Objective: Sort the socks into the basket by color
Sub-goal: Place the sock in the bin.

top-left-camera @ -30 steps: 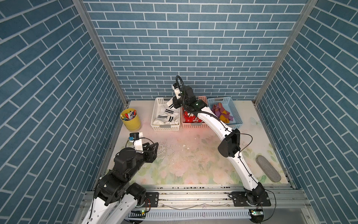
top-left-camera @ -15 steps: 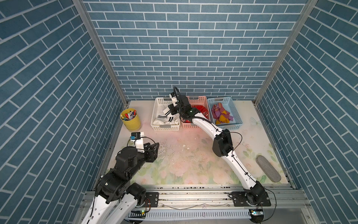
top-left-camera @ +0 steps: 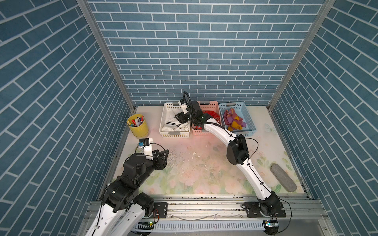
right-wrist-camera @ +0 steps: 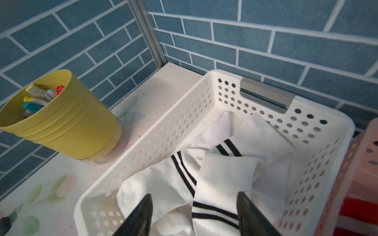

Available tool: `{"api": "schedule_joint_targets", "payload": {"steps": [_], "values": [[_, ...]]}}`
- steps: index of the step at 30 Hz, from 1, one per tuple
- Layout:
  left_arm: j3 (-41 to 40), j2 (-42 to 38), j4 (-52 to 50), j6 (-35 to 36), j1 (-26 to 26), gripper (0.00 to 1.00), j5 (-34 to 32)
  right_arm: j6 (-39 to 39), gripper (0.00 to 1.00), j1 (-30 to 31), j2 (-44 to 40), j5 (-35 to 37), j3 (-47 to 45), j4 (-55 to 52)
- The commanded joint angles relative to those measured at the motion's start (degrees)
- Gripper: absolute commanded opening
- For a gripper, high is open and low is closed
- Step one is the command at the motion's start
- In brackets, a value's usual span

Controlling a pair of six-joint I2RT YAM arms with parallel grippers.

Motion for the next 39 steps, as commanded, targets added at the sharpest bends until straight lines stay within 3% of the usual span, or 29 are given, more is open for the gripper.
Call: {"api": "schedule_joint_targets", "payload": {"steps": [1,10,16,22,25,27,29,30,31,39], "values": [[1.6,1.1,1.5,0.8,-0.2,0.62,-0.7,-3.8,0.66,-0.2,-9.5,-2.5,-3.7,-0.9],[6.5,6.5,2.2,1.3,-0.2,0.68,-3.5,-4.8,0.67,-0.2,-28.4,1.3,-24.8,-4.4],[9.9,10.0,3.1,3.1,-0.2,0.79,-6.1,-5.0,0.68,-0.8,-41.4,2.7,-42.2,-2.8],[16.1,15.7,1.3,7.0,-0.3,0.89,-9.9,-1.6,0.68,-2.1,-56.3,9.4,-62.3,1.6],[18.9,18.6,0.8,9.5,-0.2,0.99,-12.2,1.1,0.69,-2.7,-63.3,15.2,-70.1,0.9],[21.3,21.0,-0.1,11.1,-0.3,1.00,-13.9,2.4,0.70,-3.0,-68.4,19.7,-74.7,0.0],[23.2,23.5,-0.6,12.3,-0.3,1.00,-15.2,2.6,0.73,-3.5,-73.0,22.9,-78.2,-1.0],[24.3,24.8,-1.2,12.8,-0.3,1.00,-15.8,2.8,0.95,-4.0,-75.1,24.9,-79.1,-2.4],[25.3,26.0,-1.7,13.0,-0.2,1.00,-16.3,2.9,0.99,-4.4,-76.9,27.0,-79.4,-3.9],[36.2,34.2,-9.7,15.7,0.0,1.00,-21.1,5.6,0.99,-11.2,-88.4,42.0,-78.4,-12.5]]}}
